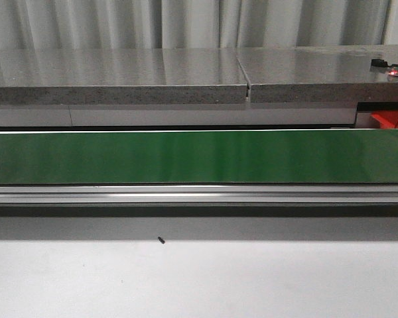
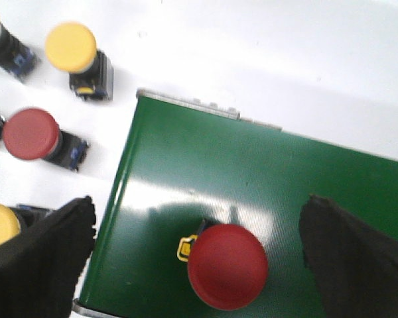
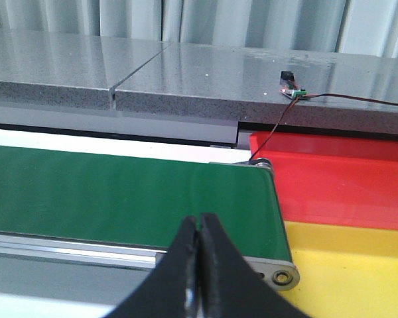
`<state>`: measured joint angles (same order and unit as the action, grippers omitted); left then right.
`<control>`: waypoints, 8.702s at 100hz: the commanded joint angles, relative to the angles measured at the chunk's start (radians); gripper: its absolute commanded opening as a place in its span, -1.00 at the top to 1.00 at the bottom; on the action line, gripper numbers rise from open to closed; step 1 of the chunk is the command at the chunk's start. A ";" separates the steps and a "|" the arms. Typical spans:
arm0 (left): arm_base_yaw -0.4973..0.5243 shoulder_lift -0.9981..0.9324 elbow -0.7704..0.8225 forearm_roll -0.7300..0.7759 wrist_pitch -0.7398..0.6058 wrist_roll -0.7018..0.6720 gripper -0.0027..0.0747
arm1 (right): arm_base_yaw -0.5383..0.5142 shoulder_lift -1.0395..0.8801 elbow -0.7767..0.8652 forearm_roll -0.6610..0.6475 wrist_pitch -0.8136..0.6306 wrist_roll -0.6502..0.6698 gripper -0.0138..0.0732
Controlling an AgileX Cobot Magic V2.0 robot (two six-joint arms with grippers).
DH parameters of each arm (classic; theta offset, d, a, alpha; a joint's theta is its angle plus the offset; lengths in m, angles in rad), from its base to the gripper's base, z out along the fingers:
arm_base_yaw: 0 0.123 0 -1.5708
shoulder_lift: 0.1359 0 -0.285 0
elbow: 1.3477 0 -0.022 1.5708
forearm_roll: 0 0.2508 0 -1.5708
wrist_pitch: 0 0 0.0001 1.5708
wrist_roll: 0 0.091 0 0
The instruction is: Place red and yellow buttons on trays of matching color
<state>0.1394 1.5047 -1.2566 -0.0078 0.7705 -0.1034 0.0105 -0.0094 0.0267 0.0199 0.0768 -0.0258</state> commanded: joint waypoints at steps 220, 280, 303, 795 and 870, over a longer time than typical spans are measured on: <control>0.574 0.214 0.116 0.041 -0.208 -0.037 -0.64 | -0.004 -0.019 -0.016 -0.009 -0.077 0.000 0.84; 0.574 0.281 0.103 0.030 -0.253 -0.037 -0.64 | -0.004 -0.019 -0.016 -0.009 -0.077 0.000 0.84; 0.574 0.286 0.103 0.023 -0.256 -0.037 -0.64 | -0.004 -0.019 -0.016 -0.009 -0.077 0.000 0.84; -0.111 -1.020 0.694 -0.292 -0.208 0.447 0.98 | -0.004 -0.018 -0.037 -0.008 -0.314 0.000 0.84; -0.109 -1.020 0.694 -0.292 -0.208 0.447 0.98 | -0.004 0.678 -0.919 0.108 0.690 0.000 0.84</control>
<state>0.0357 0.4821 -0.5364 -0.2851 0.6389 0.3427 0.0105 0.5874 -0.8047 0.0994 0.7800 -0.0258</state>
